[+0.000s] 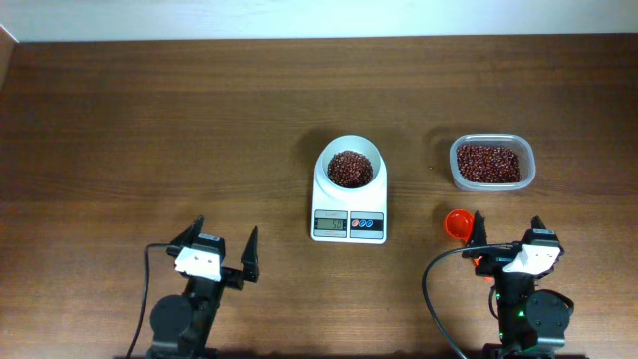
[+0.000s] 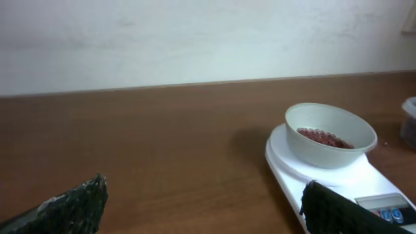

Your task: Scoop and weigh 50g on scale

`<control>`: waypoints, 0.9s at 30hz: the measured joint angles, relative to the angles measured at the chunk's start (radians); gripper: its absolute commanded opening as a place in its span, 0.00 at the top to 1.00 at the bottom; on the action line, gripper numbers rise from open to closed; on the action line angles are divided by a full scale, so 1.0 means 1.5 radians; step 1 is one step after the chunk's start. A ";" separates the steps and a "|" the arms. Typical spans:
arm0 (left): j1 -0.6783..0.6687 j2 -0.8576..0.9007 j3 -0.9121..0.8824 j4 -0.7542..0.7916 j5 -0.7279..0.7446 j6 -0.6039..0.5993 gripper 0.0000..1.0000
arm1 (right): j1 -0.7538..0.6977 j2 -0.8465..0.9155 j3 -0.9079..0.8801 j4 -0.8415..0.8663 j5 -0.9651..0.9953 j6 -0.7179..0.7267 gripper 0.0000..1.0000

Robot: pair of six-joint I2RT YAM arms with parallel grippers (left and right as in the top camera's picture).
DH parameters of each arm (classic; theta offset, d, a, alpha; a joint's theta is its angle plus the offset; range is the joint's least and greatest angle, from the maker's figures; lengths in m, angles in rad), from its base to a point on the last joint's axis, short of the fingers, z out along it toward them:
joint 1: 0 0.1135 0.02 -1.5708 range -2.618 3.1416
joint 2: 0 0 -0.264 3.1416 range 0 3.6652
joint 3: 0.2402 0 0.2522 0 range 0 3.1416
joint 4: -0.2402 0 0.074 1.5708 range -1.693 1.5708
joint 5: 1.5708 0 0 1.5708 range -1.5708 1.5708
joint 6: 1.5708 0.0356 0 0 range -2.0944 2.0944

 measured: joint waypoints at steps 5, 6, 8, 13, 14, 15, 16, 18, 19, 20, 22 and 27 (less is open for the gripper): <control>0.000 0.000 -0.022 0.041 -0.012 0.000 0.01 | 0.000 0.000 0.000 0.000 0.000 0.000 0.01; 0.000 0.000 -0.024 0.044 -0.012 0.000 0.01 | 0.000 0.000 0.000 0.000 0.000 0.000 0.01; 0.000 0.000 -0.024 0.044 -0.012 0.000 0.01 | 0.000 0.000 0.000 0.000 0.000 0.000 0.01; 0.000 0.000 -0.024 0.044 -0.012 0.000 0.01 | 0.000 0.000 0.000 0.000 0.000 0.000 0.01; 0.000 0.000 -0.024 0.044 -0.012 0.000 0.01 | 0.000 0.000 0.000 0.000 0.000 0.000 0.01; 0.000 0.000 -0.024 0.044 -0.012 0.000 0.01 | 0.000 0.000 0.000 0.000 0.000 0.000 0.01; 0.000 0.000 -0.024 0.044 -0.012 0.000 0.01 | 0.000 0.000 0.000 0.000 0.000 0.000 0.01; 0.000 0.000 -0.024 0.044 -0.012 0.000 0.01 | 0.000 0.000 0.000 0.000 0.000 0.000 0.01; 0.000 0.000 -0.024 0.044 -0.012 0.000 0.01 | 0.000 0.000 0.000 0.000 0.000 0.000 0.01; 0.000 0.000 -0.024 0.044 -0.012 0.000 0.01 | 0.000 0.000 0.000 0.000 0.000 0.000 0.01; 0.000 0.000 -0.024 0.044 -0.012 0.000 0.01 | 0.000 0.000 0.000 0.000 0.000 0.000 0.01; 0.000 0.000 -0.024 0.044 -0.012 0.000 0.01 | 0.000 0.000 0.000 0.000 0.000 0.000 0.01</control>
